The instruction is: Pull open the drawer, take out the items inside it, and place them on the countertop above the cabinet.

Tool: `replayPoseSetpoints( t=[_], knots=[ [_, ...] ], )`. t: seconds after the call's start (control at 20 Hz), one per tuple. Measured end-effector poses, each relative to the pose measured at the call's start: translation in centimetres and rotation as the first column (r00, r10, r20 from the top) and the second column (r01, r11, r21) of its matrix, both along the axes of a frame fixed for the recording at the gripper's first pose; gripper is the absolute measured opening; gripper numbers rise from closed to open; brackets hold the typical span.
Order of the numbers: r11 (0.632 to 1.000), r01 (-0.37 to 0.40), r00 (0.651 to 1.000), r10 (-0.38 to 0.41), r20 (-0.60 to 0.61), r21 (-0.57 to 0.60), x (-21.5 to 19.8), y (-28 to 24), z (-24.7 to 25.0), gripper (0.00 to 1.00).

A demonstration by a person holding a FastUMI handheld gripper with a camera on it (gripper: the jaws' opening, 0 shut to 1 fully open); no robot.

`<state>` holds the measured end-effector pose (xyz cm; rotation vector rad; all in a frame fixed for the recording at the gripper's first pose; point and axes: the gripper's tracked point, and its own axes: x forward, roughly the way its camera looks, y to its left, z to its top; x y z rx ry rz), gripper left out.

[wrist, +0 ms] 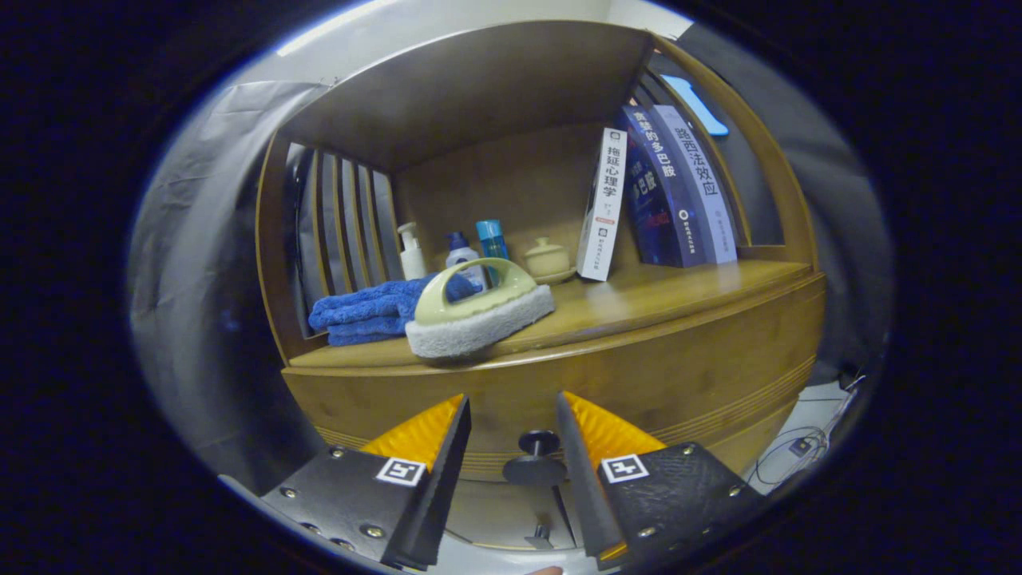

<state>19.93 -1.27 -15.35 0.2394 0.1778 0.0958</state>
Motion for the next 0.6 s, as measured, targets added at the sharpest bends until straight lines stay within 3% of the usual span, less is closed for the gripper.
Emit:
replayPoseSetpoints(
  t=[0.3, 0.6],
  knots=[
    [0.999, -0.022, 1.0, 0.023, 0.015, -0.046, -2.2, 1.1, 2.5, 0.71],
    [0.997, 0.041, 0.999, -0.042, -0.011, -0.059, -5.9, -1.0, 6.8, 0.7]
  ],
)
